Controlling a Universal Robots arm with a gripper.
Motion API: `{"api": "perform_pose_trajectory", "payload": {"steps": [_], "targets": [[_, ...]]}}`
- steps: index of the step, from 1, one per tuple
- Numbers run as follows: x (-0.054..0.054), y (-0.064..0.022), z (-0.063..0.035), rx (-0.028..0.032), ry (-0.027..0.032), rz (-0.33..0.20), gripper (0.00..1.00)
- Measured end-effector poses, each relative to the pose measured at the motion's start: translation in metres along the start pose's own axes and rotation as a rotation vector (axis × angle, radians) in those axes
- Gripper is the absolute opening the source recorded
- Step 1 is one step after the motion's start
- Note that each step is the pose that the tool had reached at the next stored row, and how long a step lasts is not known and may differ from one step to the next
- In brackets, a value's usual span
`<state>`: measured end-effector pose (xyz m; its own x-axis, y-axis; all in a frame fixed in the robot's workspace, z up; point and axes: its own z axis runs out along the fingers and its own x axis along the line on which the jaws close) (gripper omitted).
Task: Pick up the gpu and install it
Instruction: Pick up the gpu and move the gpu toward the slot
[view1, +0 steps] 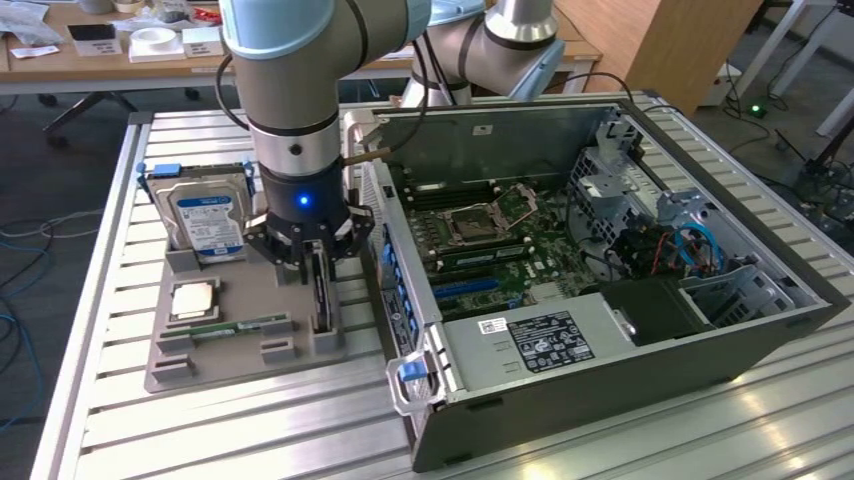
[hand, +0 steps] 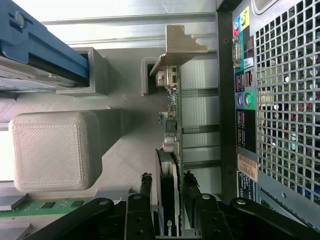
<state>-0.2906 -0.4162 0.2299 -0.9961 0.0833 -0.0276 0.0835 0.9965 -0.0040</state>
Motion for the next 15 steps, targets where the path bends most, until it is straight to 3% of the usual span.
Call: {"api": "perform_pose_trajectory", "payload": {"steps": [15], "targets": [[-0.0016, 0.0001, 0.0002, 0.0009, 0.0, 0.013, 0.39]]}}
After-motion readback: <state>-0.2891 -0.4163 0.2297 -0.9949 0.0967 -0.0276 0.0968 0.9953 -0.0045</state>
